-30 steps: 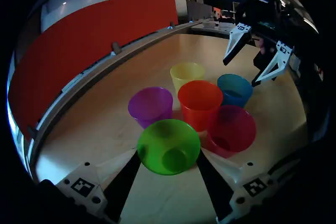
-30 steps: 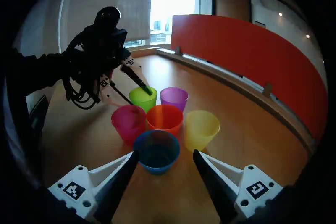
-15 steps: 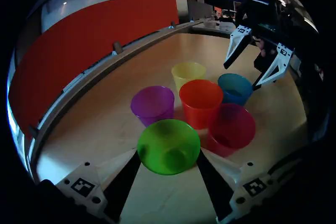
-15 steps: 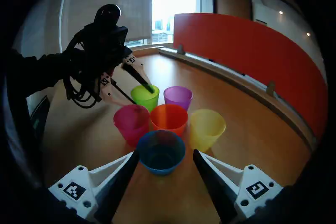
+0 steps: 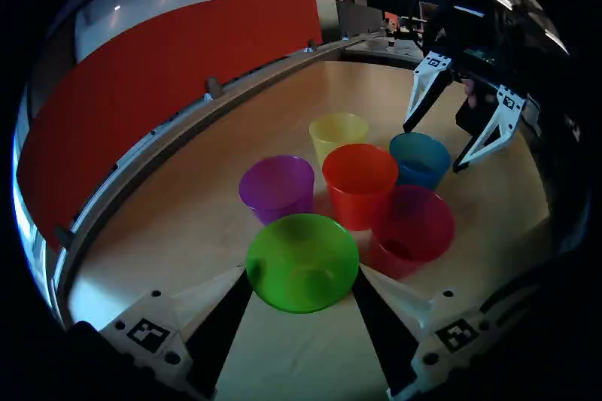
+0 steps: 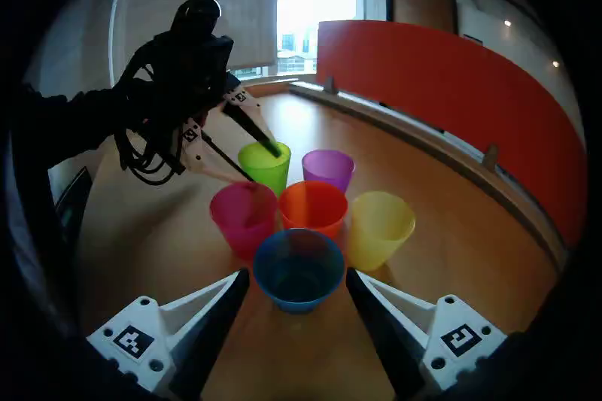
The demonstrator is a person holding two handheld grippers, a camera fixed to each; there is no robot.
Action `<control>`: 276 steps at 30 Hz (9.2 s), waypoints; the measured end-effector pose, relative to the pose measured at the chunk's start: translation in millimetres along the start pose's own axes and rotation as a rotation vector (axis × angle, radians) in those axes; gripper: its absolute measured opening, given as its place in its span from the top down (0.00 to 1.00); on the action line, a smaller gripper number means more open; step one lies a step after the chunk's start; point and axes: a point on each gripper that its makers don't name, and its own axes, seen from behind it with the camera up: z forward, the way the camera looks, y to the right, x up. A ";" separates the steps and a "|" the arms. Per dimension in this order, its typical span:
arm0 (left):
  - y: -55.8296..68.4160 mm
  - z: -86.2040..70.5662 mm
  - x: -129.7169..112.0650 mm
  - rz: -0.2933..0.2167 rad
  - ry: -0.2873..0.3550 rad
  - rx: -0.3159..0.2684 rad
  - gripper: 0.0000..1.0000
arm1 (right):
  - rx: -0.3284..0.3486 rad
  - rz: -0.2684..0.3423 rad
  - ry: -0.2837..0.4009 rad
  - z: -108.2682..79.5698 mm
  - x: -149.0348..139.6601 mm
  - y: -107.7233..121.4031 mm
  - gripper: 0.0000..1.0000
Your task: Pour water
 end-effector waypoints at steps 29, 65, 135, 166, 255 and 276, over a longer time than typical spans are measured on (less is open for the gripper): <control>-5.8 -7.4 -5.6 0.003 0.000 0.011 0.14 | -0.006 -0.017 -0.007 34.9 -9.0 3.0 0.01; -2.4 -31.7 8.5 -0.014 0.032 0.037 0.13 | -0.043 -0.031 0.061 9.0 15.1 6.9 0.10; 21.2 -173.7 126.0 -0.128 0.455 0.202 0.13 | -0.131 -0.018 0.447 -121.1 155.0 -31.2 0.10; 24.0 -184.5 141.9 -0.151 0.551 0.194 0.12 | -0.128 -0.039 0.466 -119.3 165.2 -34.9 0.10; 104.6 -163.8 128.8 -0.158 0.582 -0.002 0.13 | -0.179 -0.553 0.426 -119.7 235.1 -55.2 0.10; 109.0 -167.3 134.7 -0.142 0.595 -0.011 0.13 | -0.197 -0.702 0.397 -108.2 258.3 -59.1 0.10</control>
